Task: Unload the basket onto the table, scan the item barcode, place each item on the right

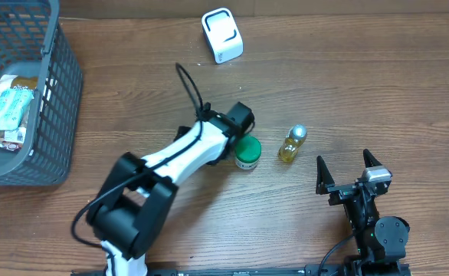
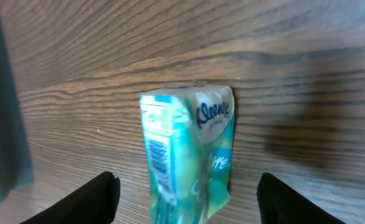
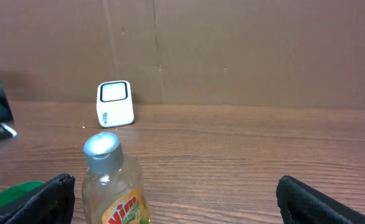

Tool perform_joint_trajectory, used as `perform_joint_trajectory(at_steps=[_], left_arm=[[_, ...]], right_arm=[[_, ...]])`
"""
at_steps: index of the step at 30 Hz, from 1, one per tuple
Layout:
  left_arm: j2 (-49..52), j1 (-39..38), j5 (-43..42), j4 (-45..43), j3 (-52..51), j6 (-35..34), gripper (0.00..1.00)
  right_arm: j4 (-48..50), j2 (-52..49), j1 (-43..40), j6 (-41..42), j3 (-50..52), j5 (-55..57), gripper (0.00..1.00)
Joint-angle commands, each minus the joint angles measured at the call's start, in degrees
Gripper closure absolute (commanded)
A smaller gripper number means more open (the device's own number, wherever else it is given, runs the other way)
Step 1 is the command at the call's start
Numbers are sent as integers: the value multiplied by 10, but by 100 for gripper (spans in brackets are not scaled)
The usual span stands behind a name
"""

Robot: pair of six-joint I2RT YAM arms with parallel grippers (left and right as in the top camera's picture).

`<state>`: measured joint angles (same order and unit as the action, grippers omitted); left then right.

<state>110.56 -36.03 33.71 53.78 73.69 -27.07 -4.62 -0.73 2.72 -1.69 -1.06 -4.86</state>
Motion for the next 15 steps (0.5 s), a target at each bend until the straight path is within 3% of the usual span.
perform_joint_trajectory(at_steps=[1, 8, 15], left_arm=[[-46, 38, -95, -5, 19, -2, 32], [-48, 114, -294, -29, 12, 35, 45], [-48, 130, -301, -35, -2, 39, 45]], right_arm=[[2, 5, -2, -2, 6, 5, 0], [2, 5, -2, -2, 6, 5, 0], [2, 5, -2, -2, 6, 5, 0]])
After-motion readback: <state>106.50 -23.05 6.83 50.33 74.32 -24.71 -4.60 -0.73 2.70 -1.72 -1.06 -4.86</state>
